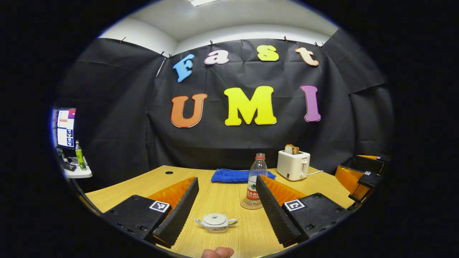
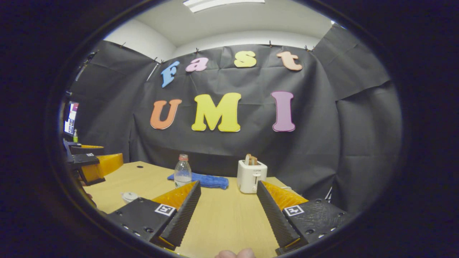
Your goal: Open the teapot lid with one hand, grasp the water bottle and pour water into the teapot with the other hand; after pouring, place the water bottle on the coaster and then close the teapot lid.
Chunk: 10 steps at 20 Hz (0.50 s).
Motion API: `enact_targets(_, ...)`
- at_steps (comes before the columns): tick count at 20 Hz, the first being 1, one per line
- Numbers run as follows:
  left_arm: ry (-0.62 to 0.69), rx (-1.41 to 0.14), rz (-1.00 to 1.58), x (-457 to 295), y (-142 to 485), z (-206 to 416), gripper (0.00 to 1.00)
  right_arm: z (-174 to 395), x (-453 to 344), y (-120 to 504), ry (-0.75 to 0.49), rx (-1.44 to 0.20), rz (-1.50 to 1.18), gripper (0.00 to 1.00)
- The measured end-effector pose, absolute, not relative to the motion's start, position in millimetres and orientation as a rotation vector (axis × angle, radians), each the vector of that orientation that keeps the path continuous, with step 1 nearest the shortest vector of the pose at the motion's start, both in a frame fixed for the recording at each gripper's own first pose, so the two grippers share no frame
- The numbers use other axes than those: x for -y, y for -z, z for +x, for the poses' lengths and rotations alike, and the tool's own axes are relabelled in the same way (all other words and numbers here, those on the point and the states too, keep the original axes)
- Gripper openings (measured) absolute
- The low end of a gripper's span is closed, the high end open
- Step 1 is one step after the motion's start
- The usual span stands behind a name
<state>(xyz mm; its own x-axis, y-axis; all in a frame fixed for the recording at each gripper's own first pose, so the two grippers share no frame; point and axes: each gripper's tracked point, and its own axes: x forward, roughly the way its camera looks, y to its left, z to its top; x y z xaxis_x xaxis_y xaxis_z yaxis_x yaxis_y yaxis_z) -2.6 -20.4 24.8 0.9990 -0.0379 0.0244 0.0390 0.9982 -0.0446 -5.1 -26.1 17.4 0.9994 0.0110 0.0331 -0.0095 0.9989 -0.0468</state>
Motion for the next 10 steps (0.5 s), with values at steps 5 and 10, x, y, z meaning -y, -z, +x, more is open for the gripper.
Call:
enact_targets(5,0.048,0.052,-0.049,20.4,-37.1,-11.4,0.99,-8.2,12.0,-23.3,-0.035,0.024,-0.023,0.94)
enact_targets(10,0.057,0.042,-0.043,20.7,-34.6,-10.1,1.0,-7.9,8.5,-23.5,-0.027,0.028,-0.041,0.93)
